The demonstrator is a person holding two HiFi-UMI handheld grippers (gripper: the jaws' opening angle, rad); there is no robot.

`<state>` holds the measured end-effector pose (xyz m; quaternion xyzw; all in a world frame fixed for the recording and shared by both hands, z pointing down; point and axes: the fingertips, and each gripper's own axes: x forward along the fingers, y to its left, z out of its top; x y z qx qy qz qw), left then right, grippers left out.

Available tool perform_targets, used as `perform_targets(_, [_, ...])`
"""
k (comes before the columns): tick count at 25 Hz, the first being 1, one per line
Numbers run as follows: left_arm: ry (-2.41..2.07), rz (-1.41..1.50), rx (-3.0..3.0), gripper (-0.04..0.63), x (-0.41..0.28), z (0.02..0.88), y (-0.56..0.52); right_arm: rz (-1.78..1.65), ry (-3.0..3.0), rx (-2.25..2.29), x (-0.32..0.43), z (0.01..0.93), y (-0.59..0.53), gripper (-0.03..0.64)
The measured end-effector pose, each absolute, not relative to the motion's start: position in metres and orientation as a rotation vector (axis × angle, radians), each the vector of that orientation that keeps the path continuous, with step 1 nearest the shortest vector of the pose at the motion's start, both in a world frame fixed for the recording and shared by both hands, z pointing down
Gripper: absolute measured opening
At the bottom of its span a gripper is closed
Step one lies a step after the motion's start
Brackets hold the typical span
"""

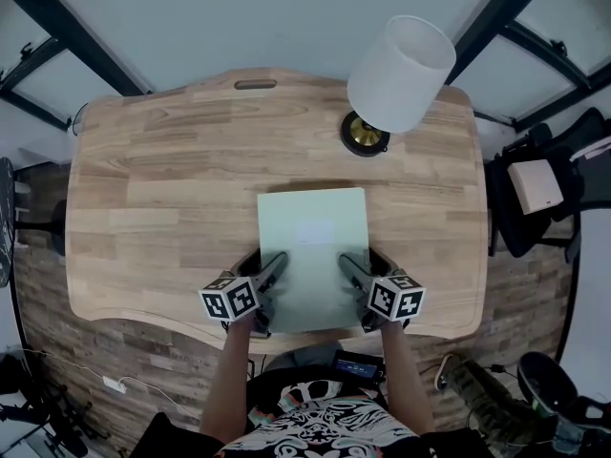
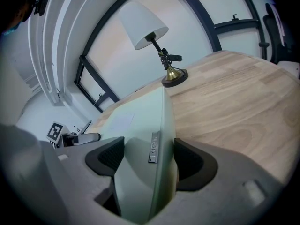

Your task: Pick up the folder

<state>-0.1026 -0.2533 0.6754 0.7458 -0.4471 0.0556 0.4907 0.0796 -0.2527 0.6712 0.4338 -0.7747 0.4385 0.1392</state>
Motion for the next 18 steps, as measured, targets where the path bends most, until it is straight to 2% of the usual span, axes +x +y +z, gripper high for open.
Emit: perform_targets(18, [-1.103, 0.142, 1.814, 0.308, -0.103, 0.664, -0.252, 1.291, -2.211, 1.28, 0.077, 0.661, -0.247, 0.318])
